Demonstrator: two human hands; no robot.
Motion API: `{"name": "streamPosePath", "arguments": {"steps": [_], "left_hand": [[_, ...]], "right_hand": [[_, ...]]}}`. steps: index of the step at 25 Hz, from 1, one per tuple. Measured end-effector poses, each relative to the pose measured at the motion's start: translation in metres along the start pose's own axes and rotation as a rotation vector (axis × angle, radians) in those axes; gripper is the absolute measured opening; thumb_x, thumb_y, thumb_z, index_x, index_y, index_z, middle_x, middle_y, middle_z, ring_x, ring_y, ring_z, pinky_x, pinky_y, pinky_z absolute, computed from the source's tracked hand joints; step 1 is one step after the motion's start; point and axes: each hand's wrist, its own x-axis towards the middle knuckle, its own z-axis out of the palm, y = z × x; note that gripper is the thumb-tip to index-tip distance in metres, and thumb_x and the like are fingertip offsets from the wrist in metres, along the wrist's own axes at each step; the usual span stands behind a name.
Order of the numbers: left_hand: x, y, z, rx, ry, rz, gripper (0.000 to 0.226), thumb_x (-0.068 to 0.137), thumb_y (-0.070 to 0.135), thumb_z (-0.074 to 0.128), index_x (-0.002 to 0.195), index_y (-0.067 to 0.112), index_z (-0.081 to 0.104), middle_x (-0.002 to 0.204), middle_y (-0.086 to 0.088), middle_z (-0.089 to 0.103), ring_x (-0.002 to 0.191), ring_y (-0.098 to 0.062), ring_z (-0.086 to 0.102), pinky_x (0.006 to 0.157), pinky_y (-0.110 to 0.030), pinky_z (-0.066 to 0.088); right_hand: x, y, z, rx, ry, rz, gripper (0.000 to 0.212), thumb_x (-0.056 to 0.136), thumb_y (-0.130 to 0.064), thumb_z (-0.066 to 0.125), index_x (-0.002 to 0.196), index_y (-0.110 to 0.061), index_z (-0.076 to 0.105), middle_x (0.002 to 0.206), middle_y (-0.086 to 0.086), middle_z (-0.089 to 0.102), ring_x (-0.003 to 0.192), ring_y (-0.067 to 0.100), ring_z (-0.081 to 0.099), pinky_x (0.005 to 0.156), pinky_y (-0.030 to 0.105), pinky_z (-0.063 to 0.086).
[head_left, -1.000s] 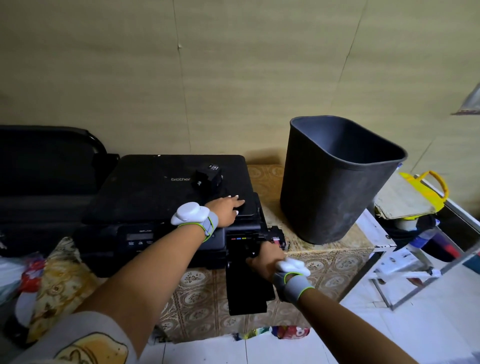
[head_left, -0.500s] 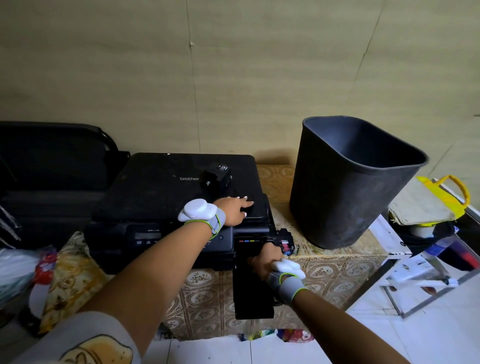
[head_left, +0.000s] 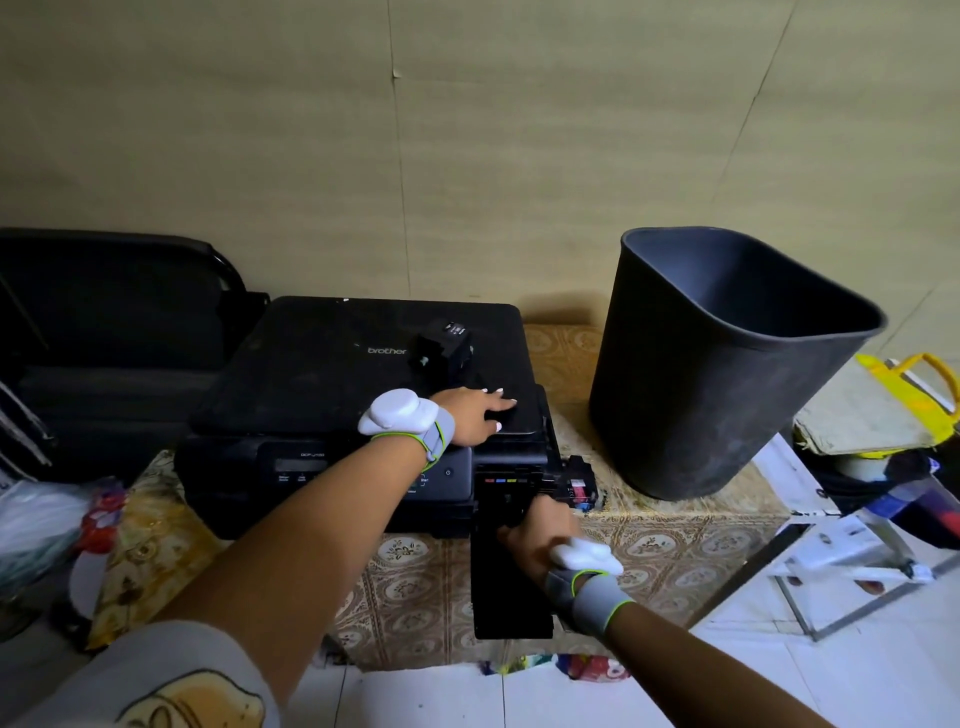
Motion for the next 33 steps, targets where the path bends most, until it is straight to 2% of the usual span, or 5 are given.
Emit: {"name": "streamPosePath", "arguments": {"steps": [7, 13, 19, 24, 33], "left_hand": [[0.000, 0.004, 0.002, 0.038, -0.008, -0.003, 0.055, 0.100, 0.027, 0.040, 0.152, 0.026, 0.022, 0.163, 0.003, 0.012, 0.151, -0.017, 0.015, 0.122, -0.031, 0.015], [0.000, 0.002, 0.002, 0.036, -0.019, 0.009, 0.055, 0.101, 0.026, 0.039, 0.153, 0.026, 0.020, 0.163, 0.003, 0.010, 0.151, -0.017, 0.012, 0.122, -0.032, 0.013], [0.000, 0.002, 0.001, 0.051, -0.025, 0.010, 0.055, 0.101, 0.028, 0.040, 0.152, 0.027, 0.020, 0.163, 0.004, 0.010, 0.151, -0.016, 0.013, 0.122, -0.033, 0.014], [0.001, 0.001, -0.002, 0.090, -0.021, 0.004, 0.055, 0.100, 0.031, 0.042, 0.151, 0.030, 0.023, 0.163, 0.006, 0.014, 0.150, -0.017, 0.018, 0.122, -0.033, 0.019], [0.000, 0.003, -0.004, 0.180, 0.021, 0.019, 0.055, 0.098, 0.035, 0.043, 0.150, 0.034, 0.025, 0.161, 0.009, 0.019, 0.146, -0.018, 0.029, 0.116, -0.034, 0.031]], "right_hand": [[0.009, -0.008, -0.009, 0.038, -0.002, 0.055, 0.042, 0.084, -0.038, 0.062, 0.111, -0.006, 0.062, 0.119, 0.014, 0.066, 0.107, 0.031, 0.064, 0.079, 0.032, 0.049], [0.012, -0.006, 0.012, 0.184, -0.029, 0.037, 0.050, 0.084, -0.036, 0.066, 0.117, -0.003, 0.049, 0.122, 0.021, 0.062, 0.113, 0.036, 0.059, 0.091, 0.037, 0.048], [0.015, 0.008, 0.013, 0.163, -0.104, 0.049, 0.044, 0.084, -0.038, 0.064, 0.115, -0.008, 0.061, 0.119, 0.020, 0.065, 0.110, 0.036, 0.062, 0.087, 0.034, 0.048], [0.028, 0.002, 0.006, 0.143, -0.105, 0.073, 0.049, 0.079, -0.041, 0.068, 0.112, -0.005, 0.064, 0.118, 0.018, 0.066, 0.109, 0.034, 0.063, 0.091, 0.039, 0.050], [0.035, 0.009, 0.007, 0.118, -0.120, 0.045, 0.043, 0.087, -0.038, 0.060, 0.114, -0.005, 0.063, 0.118, 0.022, 0.065, 0.110, 0.035, 0.062, 0.085, 0.035, 0.048]]}}
